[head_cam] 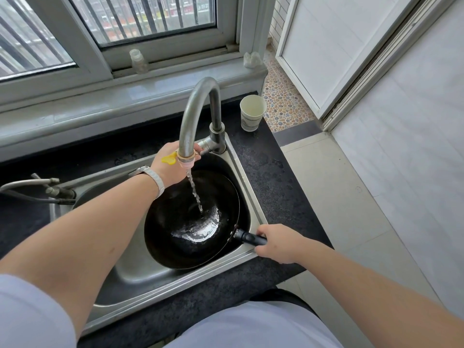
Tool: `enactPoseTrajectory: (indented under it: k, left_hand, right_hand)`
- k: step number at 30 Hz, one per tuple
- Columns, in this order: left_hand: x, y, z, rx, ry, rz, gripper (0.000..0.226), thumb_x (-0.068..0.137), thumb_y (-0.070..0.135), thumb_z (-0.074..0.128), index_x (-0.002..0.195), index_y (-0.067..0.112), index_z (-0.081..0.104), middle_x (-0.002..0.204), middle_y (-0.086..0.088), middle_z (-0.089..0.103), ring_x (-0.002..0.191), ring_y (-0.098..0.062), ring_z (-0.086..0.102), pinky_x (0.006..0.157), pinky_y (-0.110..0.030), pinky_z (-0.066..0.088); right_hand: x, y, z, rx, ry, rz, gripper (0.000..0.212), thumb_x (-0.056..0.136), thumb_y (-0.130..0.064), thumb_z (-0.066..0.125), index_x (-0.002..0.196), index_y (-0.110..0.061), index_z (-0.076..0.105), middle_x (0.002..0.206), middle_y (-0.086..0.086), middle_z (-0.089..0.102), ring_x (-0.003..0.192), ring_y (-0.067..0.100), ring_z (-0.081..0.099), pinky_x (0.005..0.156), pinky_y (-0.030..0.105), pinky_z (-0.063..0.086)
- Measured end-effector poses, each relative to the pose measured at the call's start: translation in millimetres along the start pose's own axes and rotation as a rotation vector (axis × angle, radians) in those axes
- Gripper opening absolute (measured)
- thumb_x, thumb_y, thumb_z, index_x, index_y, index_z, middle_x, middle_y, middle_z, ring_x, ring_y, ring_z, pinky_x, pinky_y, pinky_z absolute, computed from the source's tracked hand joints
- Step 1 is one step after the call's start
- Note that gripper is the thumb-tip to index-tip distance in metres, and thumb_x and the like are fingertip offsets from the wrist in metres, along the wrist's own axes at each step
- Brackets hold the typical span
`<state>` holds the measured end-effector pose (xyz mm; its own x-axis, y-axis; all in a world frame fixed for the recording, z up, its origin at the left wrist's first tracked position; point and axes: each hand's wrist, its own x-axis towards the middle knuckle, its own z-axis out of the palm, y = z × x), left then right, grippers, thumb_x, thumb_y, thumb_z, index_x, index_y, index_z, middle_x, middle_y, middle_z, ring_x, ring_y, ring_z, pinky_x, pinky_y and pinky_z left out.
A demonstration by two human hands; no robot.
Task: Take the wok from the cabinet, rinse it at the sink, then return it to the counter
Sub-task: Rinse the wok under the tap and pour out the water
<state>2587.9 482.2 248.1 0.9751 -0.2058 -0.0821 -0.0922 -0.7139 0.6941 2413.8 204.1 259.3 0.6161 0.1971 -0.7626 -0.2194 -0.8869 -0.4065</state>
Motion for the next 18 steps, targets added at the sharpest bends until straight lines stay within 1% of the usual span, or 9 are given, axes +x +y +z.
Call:
enactPoseTrajectory:
  k: [3, 6, 8, 10, 11, 13, 15, 16, 18]
  left_hand:
    - [-0.2, 0.8, -0.1, 0.007, 0.014, -0.002, 0.012, 0.091, 0.017, 0.068, 0.103, 0.018, 0.073, 0.099, 0.005, 0.068, 0.080, 0.008, 0.055, 0.069, 0.004, 0.035]
    - [0.1, 0.1, -0.7, 0.012, 0.010, 0.004, 0.014, 0.092, 0.020, 0.067, 0.104, 0.019, 0.073, 0.099, 0.007, 0.068, 0.081, 0.006, 0.056, 0.069, 0.001, 0.035]
    - [0.2, -2.6, -0.4, 0.020, -0.005, 0.001, 0.018, 0.092, 0.017, 0.066, 0.109, 0.018, 0.072, 0.094, 0.015, 0.065, 0.080, 0.011, 0.057, 0.068, 0.002, 0.036]
    - [-0.3, -5.2, -0.8, 0.023, -0.017, 0.000, 0.023, 0.092, 0.009, 0.065, 0.114, 0.015, 0.070, 0.090, 0.025, 0.059, 0.080, 0.024, 0.053, 0.070, 0.006, 0.034]
    - [-0.8, -4.9, -0.7, 0.028, -0.019, 0.003, 0.024, 0.092, 0.008, 0.065, 0.114, 0.015, 0.070, 0.089, 0.027, 0.057, 0.080, 0.028, 0.051, 0.070, 0.007, 0.033]
    - [-0.6, -4.0, 0.1, 0.024, -0.016, 0.014, 0.022, 0.093, 0.008, 0.065, 0.112, 0.017, 0.070, 0.089, 0.023, 0.059, 0.080, 0.027, 0.051, 0.071, 0.006, 0.034]
    - [0.2, 0.0, 0.6, 0.006, 0.001, 0.025, 0.017, 0.094, 0.012, 0.065, 0.109, 0.014, 0.071, 0.092, 0.012, 0.063, 0.078, 0.017, 0.057, 0.068, 0.005, 0.036]
    - [0.5, 1.2, 0.6, 0.015, 0.011, 0.026, 0.015, 0.094, 0.016, 0.065, 0.108, 0.016, 0.072, 0.095, 0.008, 0.065, 0.077, 0.011, 0.057, 0.066, 0.004, 0.037]
    - [1.2, 1.1, 1.1, 0.062, 0.012, 0.028, 0.014, 0.095, 0.025, 0.064, 0.105, 0.023, 0.072, 0.100, 0.007, 0.068, 0.078, 0.007, 0.054, 0.066, 0.001, 0.034]
  right_hand:
    - [-0.1, 0.3, 0.1, 0.001, -0.003, 0.004, 0.026, 0.092, -0.032, 0.062, 0.114, -0.019, 0.060, 0.083, -0.003, 0.060, 0.062, 0.013, 0.054, 0.053, 0.025, 0.041]
    - [0.2, 1.2, 0.5, 0.002, -0.009, 0.008, 0.029, 0.092, -0.032, 0.061, 0.118, -0.019, 0.057, 0.084, -0.003, 0.060, 0.062, 0.013, 0.055, 0.054, 0.025, 0.042]
    - [0.7, 1.3, 0.8, -0.006, -0.014, 0.005, 0.036, 0.092, -0.033, 0.061, 0.126, -0.020, 0.052, 0.089, -0.003, 0.060, 0.062, 0.013, 0.055, 0.056, 0.027, 0.046]
    - [1.2, 1.2, 0.8, -0.018, -0.017, 0.009, 0.042, 0.092, -0.034, 0.060, 0.131, -0.022, 0.049, 0.092, -0.002, 0.061, 0.062, 0.013, 0.056, 0.059, 0.029, 0.049]
    - [1.5, 1.4, 0.8, -0.020, -0.016, 0.011, 0.042, 0.092, -0.034, 0.060, 0.131, -0.022, 0.049, 0.092, -0.002, 0.061, 0.062, 0.014, 0.056, 0.059, 0.029, 0.049]
    - [1.7, 2.0, 0.7, -0.019, -0.012, 0.010, 0.039, 0.092, -0.034, 0.060, 0.127, -0.021, 0.051, 0.092, -0.002, 0.061, 0.062, 0.014, 0.056, 0.058, 0.029, 0.048]
    - [1.5, 1.9, 0.8, -0.019, -0.011, 0.007, 0.035, 0.092, -0.033, 0.060, 0.123, -0.020, 0.053, 0.093, -0.001, 0.062, 0.062, 0.013, 0.056, 0.057, 0.028, 0.047]
    - [1.5, 1.7, 1.0, -0.019, -0.011, 0.007, 0.033, 0.092, -0.033, 0.060, 0.122, -0.020, 0.054, 0.093, 0.000, 0.063, 0.061, 0.013, 0.056, 0.057, 0.028, 0.047]
    - [1.5, 1.9, 2.0, -0.017, -0.012, 0.009, 0.031, 0.092, -0.033, 0.061, 0.120, -0.021, 0.055, 0.092, 0.000, 0.062, 0.061, 0.014, 0.056, 0.057, 0.028, 0.046]
